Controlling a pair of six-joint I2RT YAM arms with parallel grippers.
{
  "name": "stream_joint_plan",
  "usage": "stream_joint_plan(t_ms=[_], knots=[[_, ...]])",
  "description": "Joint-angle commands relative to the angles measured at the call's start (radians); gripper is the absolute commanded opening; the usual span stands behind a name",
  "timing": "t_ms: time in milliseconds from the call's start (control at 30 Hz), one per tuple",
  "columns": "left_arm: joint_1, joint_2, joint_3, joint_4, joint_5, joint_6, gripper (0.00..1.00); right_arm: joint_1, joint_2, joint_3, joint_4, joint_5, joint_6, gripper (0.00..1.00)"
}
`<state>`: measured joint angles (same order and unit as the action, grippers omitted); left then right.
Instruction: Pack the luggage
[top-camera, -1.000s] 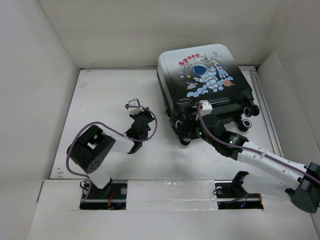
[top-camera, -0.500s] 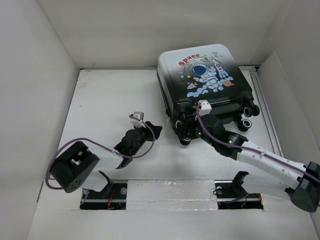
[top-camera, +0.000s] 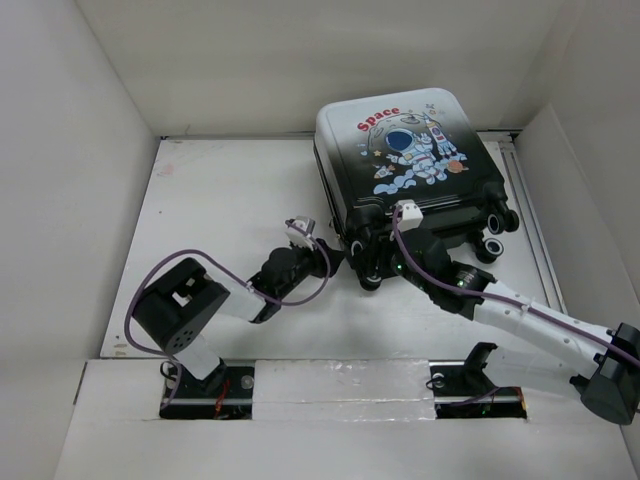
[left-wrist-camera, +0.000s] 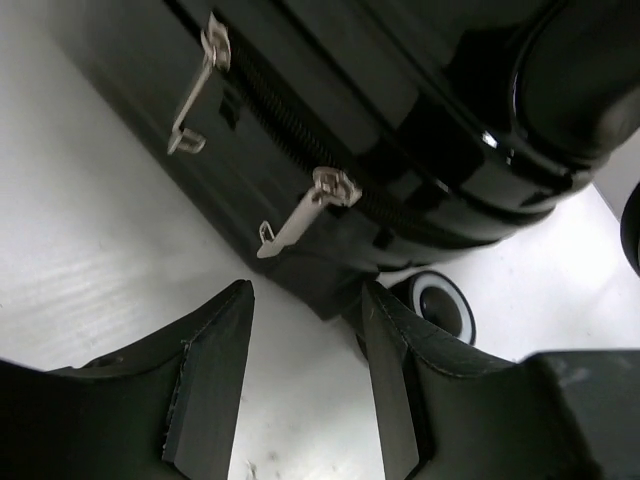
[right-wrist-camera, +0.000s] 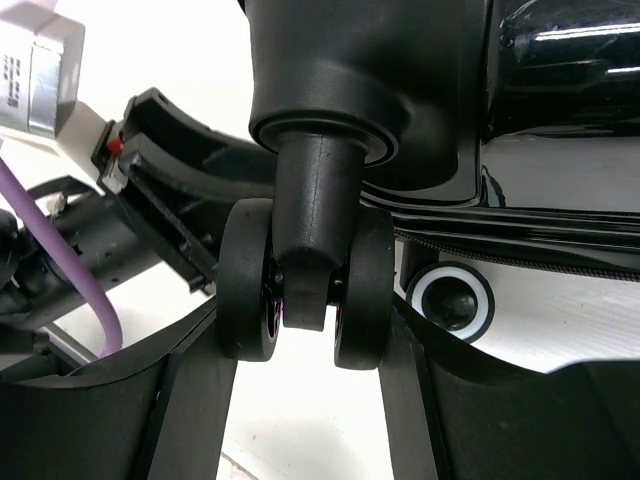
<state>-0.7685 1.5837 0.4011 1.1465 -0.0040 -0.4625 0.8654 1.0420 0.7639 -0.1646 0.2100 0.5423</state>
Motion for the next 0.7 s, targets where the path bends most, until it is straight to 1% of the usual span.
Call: stream_joint_plan(t_ms=[0,67,133,233,333,500,567,667], knots=[[0.015,0.007,0.035,0.099,-0.005,0.07,0.43,0.007,0.013,0.023,0.073,-0.061,-0.035,0.0],[0.04,0.007,0.045,0.099,-0.021,0.085,0.43,0.007,0.013,0.023,0.073,-0.061,-0.035,0.0],[0.04,0.007,0.045,0.099,-0.043,0.122,0.46,0.007,0.013,0.023,0.082,-0.07,-0.035,0.0],[0.04,0.007,0.054,0.111,-0.054,0.174,0.47,0.007,0.013,0.023,0.091,-0.07,-0.035,0.0],[0.04,0.036,0.065,0.177,-0.025,0.2,0.49,0.007,0.023,0.023,0.103,-0.089,-0.035,0.0],[0.04,0.074,0.085,0.208,0.035,0.232,0.49,0.007,0.032,0.023,0.103,-0.098,-0.044,0.0],[0.04,0.084,0.085,0.234,0.044,0.232,0.45,0.007,0.032,0.023,0.103,-0.098,-0.044,0.0],[0.04,0.107,0.097,0.271,0.044,0.232,0.32,0.007,0.032,0.023,0.112,-0.107,-0.053,0.0]])
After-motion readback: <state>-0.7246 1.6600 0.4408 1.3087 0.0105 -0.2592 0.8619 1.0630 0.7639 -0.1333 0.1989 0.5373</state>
